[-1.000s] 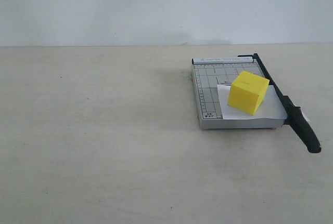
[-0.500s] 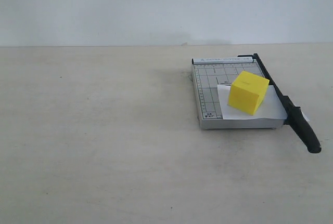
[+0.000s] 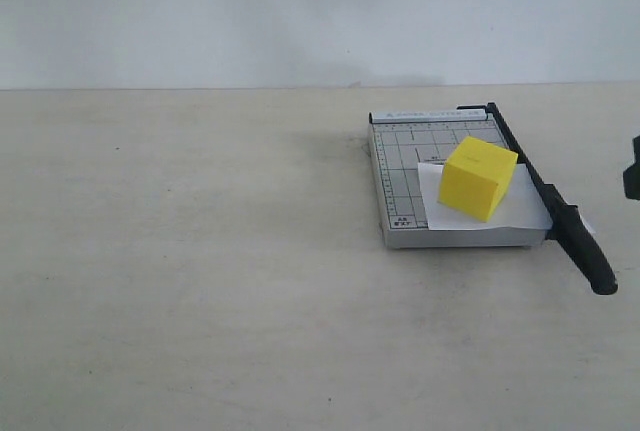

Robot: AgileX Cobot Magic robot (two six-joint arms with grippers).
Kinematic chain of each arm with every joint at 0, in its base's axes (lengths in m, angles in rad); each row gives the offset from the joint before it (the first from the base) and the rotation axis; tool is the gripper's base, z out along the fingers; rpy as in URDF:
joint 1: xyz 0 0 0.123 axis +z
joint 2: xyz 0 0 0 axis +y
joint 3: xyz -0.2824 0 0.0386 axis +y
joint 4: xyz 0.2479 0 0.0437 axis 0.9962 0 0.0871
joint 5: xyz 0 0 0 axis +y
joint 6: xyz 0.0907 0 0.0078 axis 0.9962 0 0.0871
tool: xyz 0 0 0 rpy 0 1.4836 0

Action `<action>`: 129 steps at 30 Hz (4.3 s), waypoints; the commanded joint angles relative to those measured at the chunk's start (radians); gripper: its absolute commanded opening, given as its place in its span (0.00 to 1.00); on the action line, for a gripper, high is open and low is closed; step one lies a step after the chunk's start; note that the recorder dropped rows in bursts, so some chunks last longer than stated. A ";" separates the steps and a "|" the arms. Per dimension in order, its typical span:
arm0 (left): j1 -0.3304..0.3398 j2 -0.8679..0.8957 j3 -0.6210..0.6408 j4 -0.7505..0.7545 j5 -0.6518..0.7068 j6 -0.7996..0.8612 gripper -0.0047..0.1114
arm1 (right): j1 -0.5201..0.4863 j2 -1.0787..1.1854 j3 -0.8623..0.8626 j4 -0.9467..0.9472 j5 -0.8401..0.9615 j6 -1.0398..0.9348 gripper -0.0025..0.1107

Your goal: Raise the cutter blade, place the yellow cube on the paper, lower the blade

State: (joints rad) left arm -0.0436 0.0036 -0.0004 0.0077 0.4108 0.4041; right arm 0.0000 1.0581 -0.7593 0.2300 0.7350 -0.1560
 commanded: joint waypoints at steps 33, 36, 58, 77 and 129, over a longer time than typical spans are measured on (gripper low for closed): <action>-0.001 -0.004 0.000 -0.008 0.001 0.004 0.08 | 0.000 0.559 -0.056 0.034 -0.126 -0.168 0.02; -0.001 -0.004 0.000 -0.008 0.001 0.004 0.08 | 0.000 0.559 -0.056 0.034 -0.126 -0.168 0.02; -0.001 -0.004 0.000 -0.008 0.001 0.006 0.08 | 0.000 0.559 -0.056 0.037 -0.143 -0.195 0.27; -0.001 -0.004 0.000 -0.008 0.001 0.007 0.08 | 0.000 0.266 -0.057 0.087 -0.357 -0.258 0.49; -0.001 -0.004 0.000 -0.008 0.000 0.007 0.08 | 0.000 -0.494 0.247 0.164 -0.281 -0.219 0.33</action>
State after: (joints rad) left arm -0.0436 0.0036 -0.0004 0.0077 0.4108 0.4060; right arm 0.0005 0.5261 -0.5160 0.3963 0.4560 -0.3988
